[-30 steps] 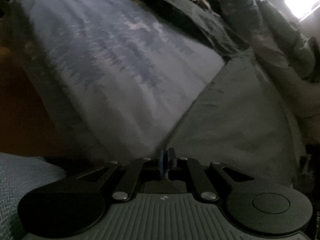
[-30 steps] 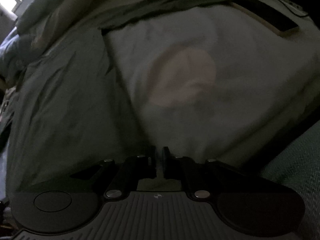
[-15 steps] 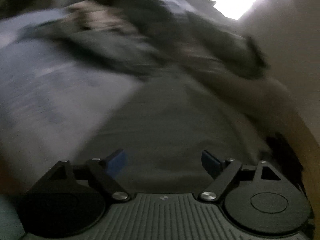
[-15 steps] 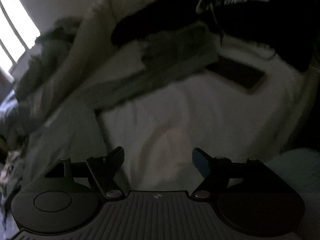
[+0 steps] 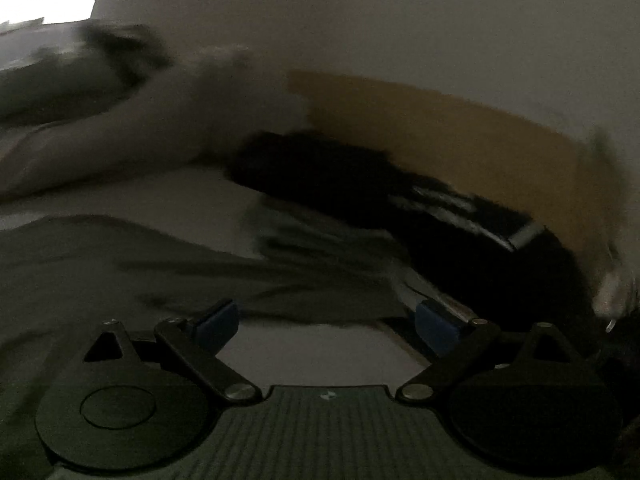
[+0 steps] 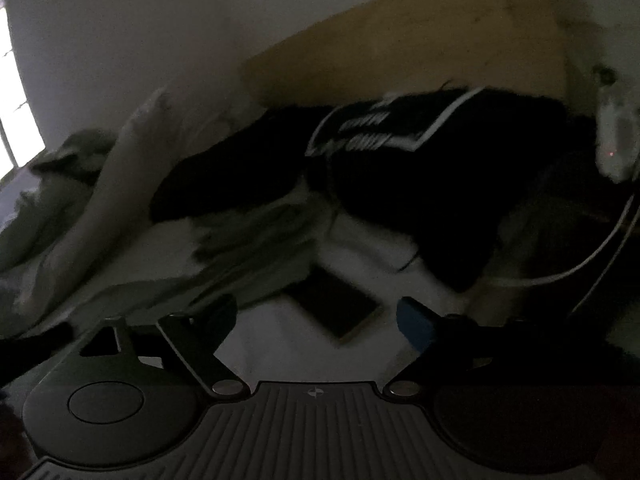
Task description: Fold clothes
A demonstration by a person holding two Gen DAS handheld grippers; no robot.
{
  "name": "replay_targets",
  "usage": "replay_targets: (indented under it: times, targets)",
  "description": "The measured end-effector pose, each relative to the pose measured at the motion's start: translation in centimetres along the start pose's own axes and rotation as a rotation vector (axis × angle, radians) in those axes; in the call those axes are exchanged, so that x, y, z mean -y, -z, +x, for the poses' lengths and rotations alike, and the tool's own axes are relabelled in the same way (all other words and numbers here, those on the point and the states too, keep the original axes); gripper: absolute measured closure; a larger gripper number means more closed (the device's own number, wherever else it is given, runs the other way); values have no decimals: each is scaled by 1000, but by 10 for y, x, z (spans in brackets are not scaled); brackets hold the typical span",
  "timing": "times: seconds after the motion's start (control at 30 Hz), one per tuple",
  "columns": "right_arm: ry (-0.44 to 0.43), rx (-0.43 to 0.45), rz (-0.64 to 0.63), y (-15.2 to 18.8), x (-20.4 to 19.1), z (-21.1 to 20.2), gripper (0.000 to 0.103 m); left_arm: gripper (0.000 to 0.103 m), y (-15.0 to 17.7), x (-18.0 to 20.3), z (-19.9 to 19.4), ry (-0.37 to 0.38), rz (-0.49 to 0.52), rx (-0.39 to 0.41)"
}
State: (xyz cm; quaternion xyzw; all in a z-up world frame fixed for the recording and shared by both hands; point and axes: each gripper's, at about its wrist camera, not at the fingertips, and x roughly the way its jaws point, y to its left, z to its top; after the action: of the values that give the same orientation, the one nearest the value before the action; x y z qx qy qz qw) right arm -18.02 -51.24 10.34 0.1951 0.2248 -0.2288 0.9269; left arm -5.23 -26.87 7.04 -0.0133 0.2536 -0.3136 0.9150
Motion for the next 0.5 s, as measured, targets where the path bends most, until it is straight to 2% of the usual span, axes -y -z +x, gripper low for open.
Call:
replay_targets:
  times: [0.07,0.17,0.33,0.5]
  targets:
    - [23,34,-5,-8,14,-1,11,4,1,24,28,33,76,-17]
    - [22,64,50,-15,34,3,10,4,6,51,64,35,194,-33]
    - [-17,48,134,-17,56,10,10,6,14,79,123,52,313,-57]
    - [-54,12,198,-14,67,18,10,13,28,99,168,91,429,-106]
